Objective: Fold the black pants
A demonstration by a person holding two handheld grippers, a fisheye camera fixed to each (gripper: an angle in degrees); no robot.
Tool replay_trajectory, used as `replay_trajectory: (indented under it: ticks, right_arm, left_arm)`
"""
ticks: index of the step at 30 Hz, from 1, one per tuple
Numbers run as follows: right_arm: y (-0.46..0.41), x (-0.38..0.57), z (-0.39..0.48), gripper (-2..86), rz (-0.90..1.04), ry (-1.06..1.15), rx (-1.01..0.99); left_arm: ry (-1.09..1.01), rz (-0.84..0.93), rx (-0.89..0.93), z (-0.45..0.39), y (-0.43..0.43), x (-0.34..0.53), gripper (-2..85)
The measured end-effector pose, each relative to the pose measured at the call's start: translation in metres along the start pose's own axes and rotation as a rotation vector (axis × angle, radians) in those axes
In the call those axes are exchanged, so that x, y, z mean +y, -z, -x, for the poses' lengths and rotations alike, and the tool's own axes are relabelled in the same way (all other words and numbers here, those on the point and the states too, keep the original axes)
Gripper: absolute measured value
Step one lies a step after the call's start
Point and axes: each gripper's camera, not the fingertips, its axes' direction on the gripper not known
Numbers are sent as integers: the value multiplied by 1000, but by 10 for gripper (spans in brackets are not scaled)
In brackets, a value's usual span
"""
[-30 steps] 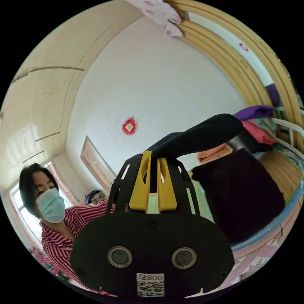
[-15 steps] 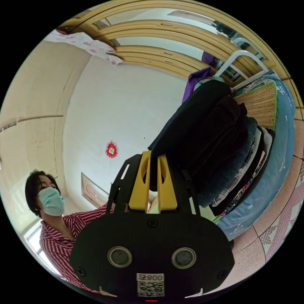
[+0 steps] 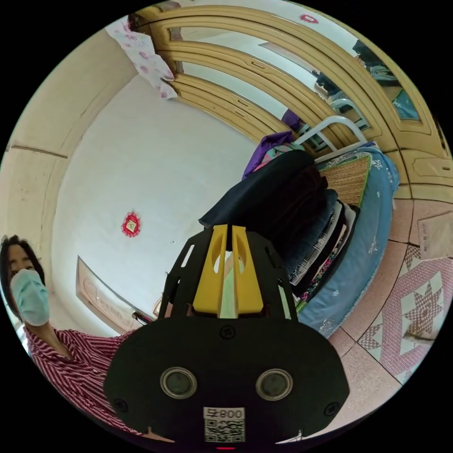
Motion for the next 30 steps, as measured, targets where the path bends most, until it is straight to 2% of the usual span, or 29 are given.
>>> replay_trajectory:
  ticks: [4,8,13,18,24,30]
  right_arm:
    - [6,29,42,5,-31,2,99]
    - [45,56,85,8,-106,10,265]
    - [141,93,185,39,-350,31,628]
    - [200,135,299,68,-612,97,945]
    - [190,153,380,81,-729,109,1196]
    - [146,151,405,99,-714,101,1325]
  left_arm:
    - [190,19,2,36,37,70,1]
    - [250,-32,-13,38,77,117,2]
    - [275,-72,13,32,95,139,3]
    - [258,-52,49,26,83,134,2]
    - [224,15,77,20,51,116,3]
    - [207,25,62,21,45,99,3]
